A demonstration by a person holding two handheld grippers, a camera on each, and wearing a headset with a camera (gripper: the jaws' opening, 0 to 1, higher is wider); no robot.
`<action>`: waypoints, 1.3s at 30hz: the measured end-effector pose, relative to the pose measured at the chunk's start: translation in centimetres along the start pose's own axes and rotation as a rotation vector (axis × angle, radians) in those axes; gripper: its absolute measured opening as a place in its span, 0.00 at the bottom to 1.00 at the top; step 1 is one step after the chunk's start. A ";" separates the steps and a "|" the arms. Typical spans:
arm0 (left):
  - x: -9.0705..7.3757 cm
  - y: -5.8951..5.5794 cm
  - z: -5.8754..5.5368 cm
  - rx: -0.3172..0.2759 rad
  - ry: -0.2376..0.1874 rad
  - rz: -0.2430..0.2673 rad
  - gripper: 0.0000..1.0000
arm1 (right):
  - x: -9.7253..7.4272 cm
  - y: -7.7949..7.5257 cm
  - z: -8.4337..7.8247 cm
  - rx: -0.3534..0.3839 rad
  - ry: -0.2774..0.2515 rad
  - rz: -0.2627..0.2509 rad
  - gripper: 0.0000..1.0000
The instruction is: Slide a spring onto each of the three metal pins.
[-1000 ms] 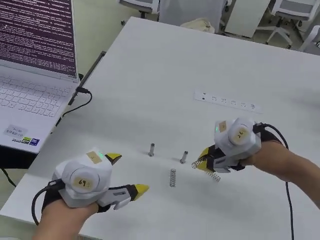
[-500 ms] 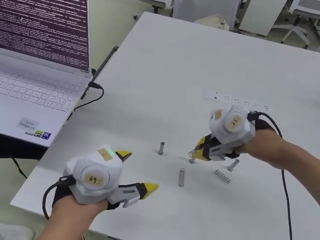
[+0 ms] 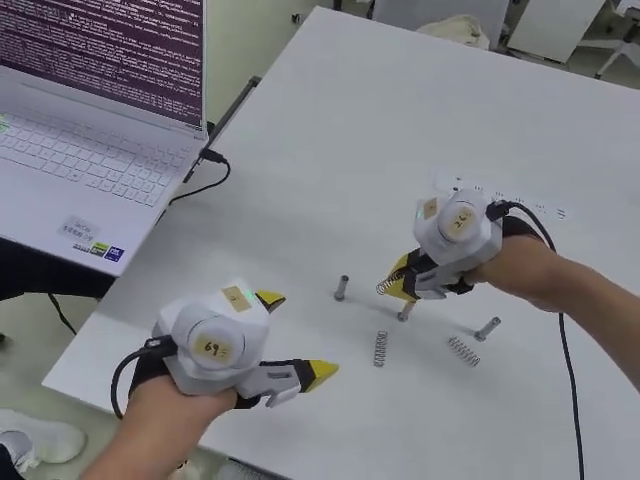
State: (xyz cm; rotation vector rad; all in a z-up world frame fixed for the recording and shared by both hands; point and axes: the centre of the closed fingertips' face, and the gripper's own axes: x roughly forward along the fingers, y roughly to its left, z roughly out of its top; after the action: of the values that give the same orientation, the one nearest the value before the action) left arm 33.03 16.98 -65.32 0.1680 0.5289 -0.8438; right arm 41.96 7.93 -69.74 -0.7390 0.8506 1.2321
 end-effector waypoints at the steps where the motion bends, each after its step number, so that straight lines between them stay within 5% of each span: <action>1: 0.0 0.0 0.0 -0.002 -0.001 -0.001 0.58 | 0.0 -0.1 0.0 0.001 -0.001 0.000 0.09; 39: -0.4 0.8 -0.7 -0.032 0.007 0.006 0.58 | 4.2 -1.8 2.8 -0.023 -0.004 0.029 0.09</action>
State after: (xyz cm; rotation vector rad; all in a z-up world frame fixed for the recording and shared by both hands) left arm 33.17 18.06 -65.78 0.1430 0.5480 -0.8288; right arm 44.61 12.02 -71.95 -0.7450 0.8477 1.2705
